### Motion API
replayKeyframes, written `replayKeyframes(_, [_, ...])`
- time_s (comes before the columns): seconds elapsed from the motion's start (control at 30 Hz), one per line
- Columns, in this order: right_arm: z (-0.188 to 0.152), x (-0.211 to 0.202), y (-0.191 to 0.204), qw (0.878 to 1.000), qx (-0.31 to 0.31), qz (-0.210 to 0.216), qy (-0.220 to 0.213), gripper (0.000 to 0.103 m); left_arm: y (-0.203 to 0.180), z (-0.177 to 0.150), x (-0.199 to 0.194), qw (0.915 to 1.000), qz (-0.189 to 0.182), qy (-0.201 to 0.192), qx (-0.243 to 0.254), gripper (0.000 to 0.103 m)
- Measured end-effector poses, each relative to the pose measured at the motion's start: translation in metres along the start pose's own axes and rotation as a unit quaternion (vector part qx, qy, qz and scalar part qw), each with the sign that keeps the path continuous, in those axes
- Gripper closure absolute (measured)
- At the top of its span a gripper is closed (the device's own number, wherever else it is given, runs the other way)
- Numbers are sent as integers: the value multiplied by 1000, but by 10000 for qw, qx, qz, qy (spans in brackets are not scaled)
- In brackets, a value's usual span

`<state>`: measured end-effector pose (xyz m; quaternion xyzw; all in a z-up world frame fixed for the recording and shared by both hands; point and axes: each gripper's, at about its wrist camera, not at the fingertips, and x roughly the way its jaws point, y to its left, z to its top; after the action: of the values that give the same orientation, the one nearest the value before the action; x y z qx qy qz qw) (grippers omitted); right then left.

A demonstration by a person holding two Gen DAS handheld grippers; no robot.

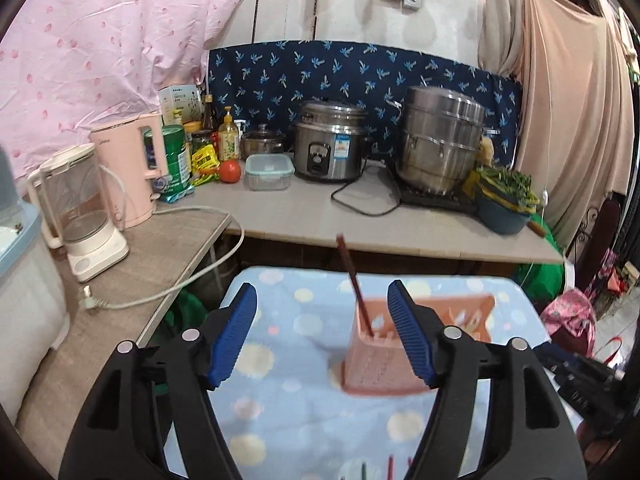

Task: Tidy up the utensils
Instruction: 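Move the left tool to another dark red chopstick and grasp it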

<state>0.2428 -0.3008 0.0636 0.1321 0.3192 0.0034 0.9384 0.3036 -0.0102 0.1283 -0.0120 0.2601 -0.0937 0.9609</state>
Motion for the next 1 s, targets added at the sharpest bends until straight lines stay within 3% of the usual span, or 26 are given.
replayKeyframes(0.27, [-88, -54, 7, 9991, -179, -68, 365, 80, 8, -89, -52, 9985, 57, 527, 150, 37])
replayKeyframes(0.57, [-186, -82, 6, 9952, -172, -286, 919, 80, 12, -185, -78, 9920, 72, 1261, 88, 37])
replayKeyframes(0.8, [-229, -91, 9, 9925, -142, -336, 1164, 80, 14, -234, -89, 9865, 39, 1635, 46, 37])
replayKeyframes(1.0, [-245, -92, 11, 9916, -55, -324, 1249, 80, 14, -258, -99, 9842, 107, 1766, 77, 37])
